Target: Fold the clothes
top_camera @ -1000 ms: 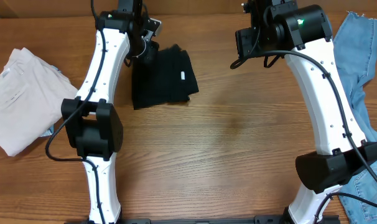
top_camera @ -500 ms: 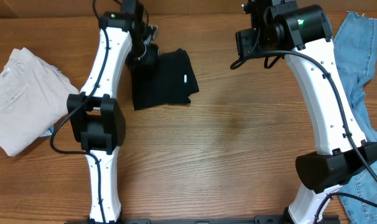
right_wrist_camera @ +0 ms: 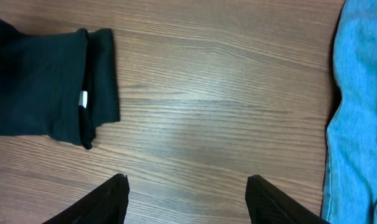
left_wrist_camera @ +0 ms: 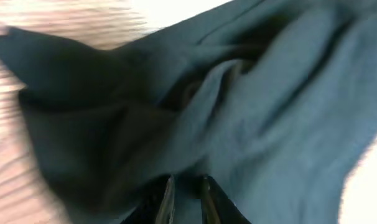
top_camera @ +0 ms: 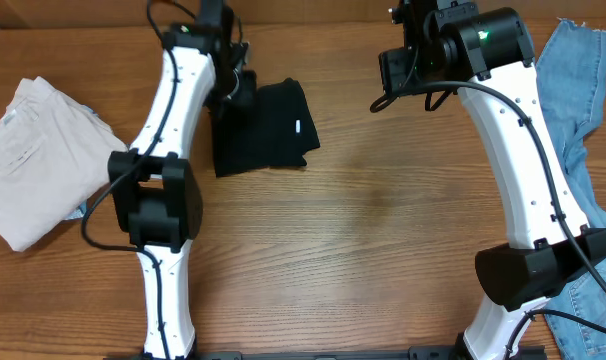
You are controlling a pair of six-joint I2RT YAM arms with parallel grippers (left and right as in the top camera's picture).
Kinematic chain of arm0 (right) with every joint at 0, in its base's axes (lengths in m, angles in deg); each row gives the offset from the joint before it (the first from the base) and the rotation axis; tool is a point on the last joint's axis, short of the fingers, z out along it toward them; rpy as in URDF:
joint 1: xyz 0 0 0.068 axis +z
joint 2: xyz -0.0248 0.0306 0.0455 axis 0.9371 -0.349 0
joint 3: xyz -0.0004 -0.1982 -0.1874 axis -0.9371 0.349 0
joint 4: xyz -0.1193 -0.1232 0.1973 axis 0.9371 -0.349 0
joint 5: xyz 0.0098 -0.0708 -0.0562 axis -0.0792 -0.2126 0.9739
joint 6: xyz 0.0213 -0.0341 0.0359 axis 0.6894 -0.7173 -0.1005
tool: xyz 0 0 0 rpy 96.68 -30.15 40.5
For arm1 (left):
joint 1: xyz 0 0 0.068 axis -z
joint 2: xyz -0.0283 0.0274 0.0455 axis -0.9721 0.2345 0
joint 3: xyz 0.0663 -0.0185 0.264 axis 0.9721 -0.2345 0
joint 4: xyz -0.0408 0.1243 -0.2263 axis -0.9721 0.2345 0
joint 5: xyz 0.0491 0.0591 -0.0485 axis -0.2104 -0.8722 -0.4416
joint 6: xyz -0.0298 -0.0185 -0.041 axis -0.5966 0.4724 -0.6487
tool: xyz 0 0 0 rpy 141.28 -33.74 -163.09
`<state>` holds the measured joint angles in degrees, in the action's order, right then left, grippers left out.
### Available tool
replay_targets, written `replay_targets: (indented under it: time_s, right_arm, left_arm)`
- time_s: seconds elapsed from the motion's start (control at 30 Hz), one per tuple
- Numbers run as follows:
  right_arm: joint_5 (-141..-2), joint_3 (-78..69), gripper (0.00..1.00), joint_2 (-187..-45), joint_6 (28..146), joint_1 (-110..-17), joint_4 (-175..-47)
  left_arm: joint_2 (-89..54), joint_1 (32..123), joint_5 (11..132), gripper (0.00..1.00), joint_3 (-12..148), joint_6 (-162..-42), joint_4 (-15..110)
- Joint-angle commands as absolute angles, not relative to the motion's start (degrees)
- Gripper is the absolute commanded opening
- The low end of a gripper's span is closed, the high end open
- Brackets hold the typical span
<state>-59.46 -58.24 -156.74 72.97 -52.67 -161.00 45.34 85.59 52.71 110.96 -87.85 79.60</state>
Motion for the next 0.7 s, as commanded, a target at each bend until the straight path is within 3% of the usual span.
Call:
replay_targets:
  time_s: [0.0,0.1,0.2,0.27,0.67]
  right_arm:
    - [-59.95,-59.11,0.64,-155.89,73.19,-52.93,-161.18]
    - [-60.4,-59.11,0.64,-155.89,73.19,-52.93,-161.33]
    - [-61.02,-59.11,0.64,-155.89,73.19,-52.93,-161.42]
    - [-61.02,-59.11,0.64,-155.89,73.19,-52.93,-161.44]
    - [-61.02,-59.11,0.64,-155.89,73.19,-52.93,-161.68]
  left_arm:
    - [45.18,86.37,55.55,0.22,103.79,-88.94,71.28]
    - [46.37,86.37,57.38,0.24,102.63,-92.35,64.41]
    - [47.28,86.72,59.83,0.35,102.63,-95.0,57.92]
    - [47.5,87.18,59.79,0.37,102.63,-95.98,56.65]
    - [54.74,89.91,59.42,0.41,102.61,-91.37,67.28]
